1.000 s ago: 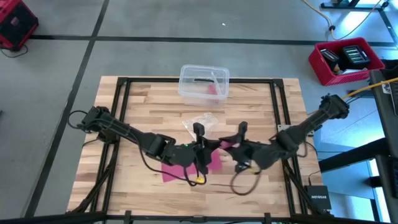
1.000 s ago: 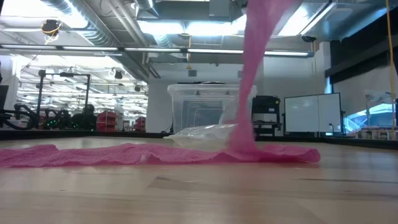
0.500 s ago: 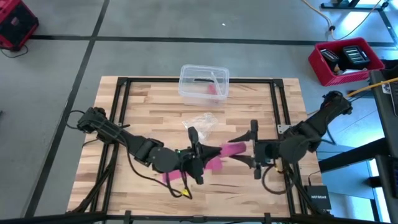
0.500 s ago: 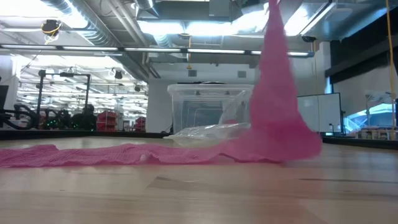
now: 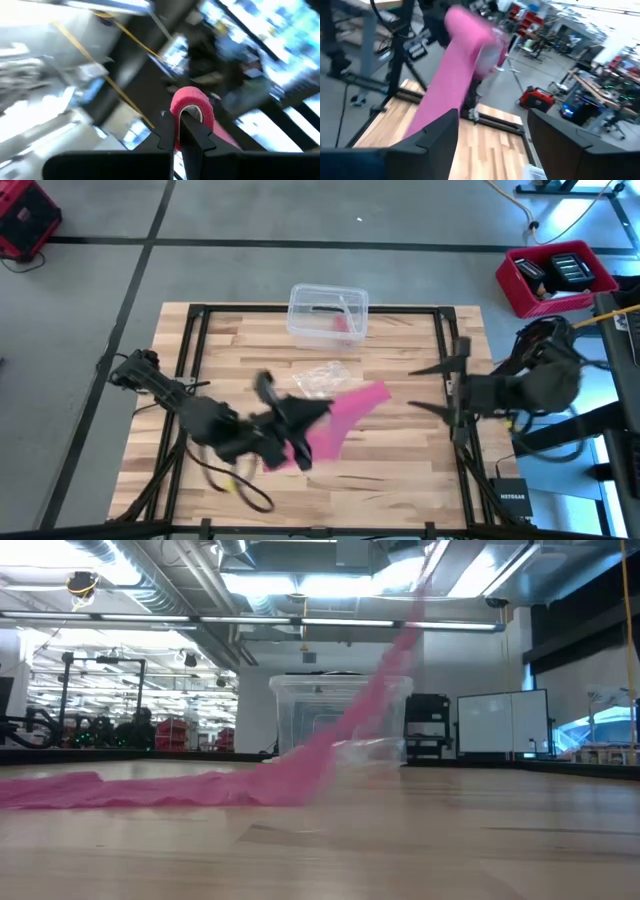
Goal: Roll bandage
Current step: Roll the pink bandage
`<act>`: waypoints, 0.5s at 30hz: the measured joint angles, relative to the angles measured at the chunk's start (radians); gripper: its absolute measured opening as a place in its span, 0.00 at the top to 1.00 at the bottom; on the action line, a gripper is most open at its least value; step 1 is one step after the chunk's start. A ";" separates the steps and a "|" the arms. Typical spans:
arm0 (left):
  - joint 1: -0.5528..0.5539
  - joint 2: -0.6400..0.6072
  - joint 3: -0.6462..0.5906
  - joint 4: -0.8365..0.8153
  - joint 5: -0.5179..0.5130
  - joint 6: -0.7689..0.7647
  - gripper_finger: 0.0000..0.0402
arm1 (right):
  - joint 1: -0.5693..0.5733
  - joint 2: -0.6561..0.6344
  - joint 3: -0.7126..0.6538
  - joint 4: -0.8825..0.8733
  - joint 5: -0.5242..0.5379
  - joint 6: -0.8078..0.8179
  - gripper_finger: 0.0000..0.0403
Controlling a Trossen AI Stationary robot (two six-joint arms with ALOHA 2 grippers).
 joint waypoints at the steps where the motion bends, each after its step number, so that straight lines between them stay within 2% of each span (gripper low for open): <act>1: 0.000 -0.021 0.000 0.027 0.000 0.014 0.99 | 0.005 -0.001 0.014 -0.014 0.015 0.004 0.41; 5: 0.017 -0.110 0.014 0.034 0.021 -0.005 1.00 | 0.003 -0.011 0.043 -0.044 0.061 0.006 0.41; 9: 0.033 -0.157 0.069 0.017 0.086 -0.048 1.00 | -0.005 -0.019 0.045 -0.066 0.088 0.017 0.41; 15: 0.023 -0.169 0.190 -0.301 0.162 -0.246 1.00 | -0.018 -0.034 0.045 -0.123 0.073 0.063 0.41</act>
